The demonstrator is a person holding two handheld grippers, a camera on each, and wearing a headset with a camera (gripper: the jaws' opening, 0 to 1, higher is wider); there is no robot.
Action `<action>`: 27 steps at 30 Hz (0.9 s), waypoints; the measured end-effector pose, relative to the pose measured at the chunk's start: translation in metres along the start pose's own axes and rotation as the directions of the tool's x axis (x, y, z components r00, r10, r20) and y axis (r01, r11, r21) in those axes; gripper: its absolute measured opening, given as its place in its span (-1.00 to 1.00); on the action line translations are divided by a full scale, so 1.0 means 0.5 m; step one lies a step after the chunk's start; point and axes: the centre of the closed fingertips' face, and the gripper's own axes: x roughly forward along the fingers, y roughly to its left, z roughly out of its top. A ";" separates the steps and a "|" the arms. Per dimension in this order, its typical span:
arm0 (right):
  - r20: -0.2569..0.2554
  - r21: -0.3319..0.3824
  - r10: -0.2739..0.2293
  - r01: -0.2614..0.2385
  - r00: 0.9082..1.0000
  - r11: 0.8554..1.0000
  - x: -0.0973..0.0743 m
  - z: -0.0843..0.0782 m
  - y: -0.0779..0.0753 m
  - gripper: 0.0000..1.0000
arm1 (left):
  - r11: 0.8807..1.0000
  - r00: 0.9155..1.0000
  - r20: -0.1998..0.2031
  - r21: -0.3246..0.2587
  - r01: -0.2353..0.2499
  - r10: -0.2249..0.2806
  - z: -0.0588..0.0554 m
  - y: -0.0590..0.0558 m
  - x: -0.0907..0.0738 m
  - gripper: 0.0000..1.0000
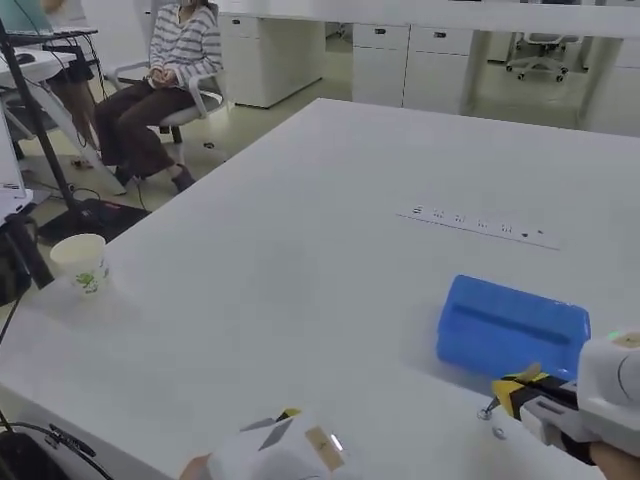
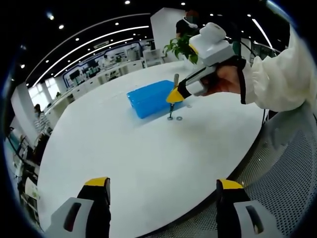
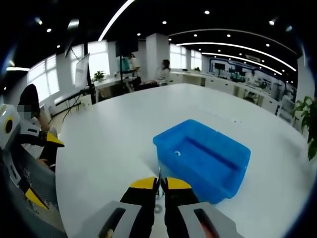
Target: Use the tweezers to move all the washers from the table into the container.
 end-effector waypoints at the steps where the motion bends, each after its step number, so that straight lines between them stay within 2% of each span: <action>1: 0.000 0.003 -0.001 0.001 1.000 1.000 0.000 0.000 0.000 -0.96 | 1.000 1.000 0.000 0.001 -0.001 0.001 0.000 0.000 0.000 0.80; 4: -0.010 0.016 -0.002 0.002 1.000 1.000 -0.001 0.000 0.001 -0.97 | 1.000 1.000 -0.004 -0.001 -0.001 0.001 -0.001 0.000 -0.001 0.79; 7: -0.022 0.001 -0.007 0.007 1.000 1.000 -0.002 0.000 0.003 -0.97 | 1.000 1.000 0.000 -0.001 0.003 -0.003 0.000 -0.002 -0.002 0.79; 8: -0.028 -0.005 -0.007 0.007 1.000 1.000 -0.003 0.000 0.003 -0.97 | 1.000 1.000 0.012 -0.003 0.002 -0.002 0.004 -0.001 -0.003 0.80; 12: -0.052 -0.014 0.005 -0.006 0.999 1.000 -0.001 0.002 0.000 -0.98 | 1.000 1.000 0.009 -0.002 0.001 -0.001 0.003 -0.001 -0.002 0.80; 17: -0.067 0.022 0.020 -0.018 0.998 1.000 0.003 0.005 -0.007 -0.98 | 1.000 1.000 0.005 0.004 -0.001 0.001 0.001 -0.001 -0.001 0.79; 27: -0.080 0.038 0.006 -0.003 0.997 0.999 -0.003 0.005 -0.004 -0.98 | 1.000 0.999 0.034 -0.004 -0.009 0.010 0.011 0.004 -0.004 0.80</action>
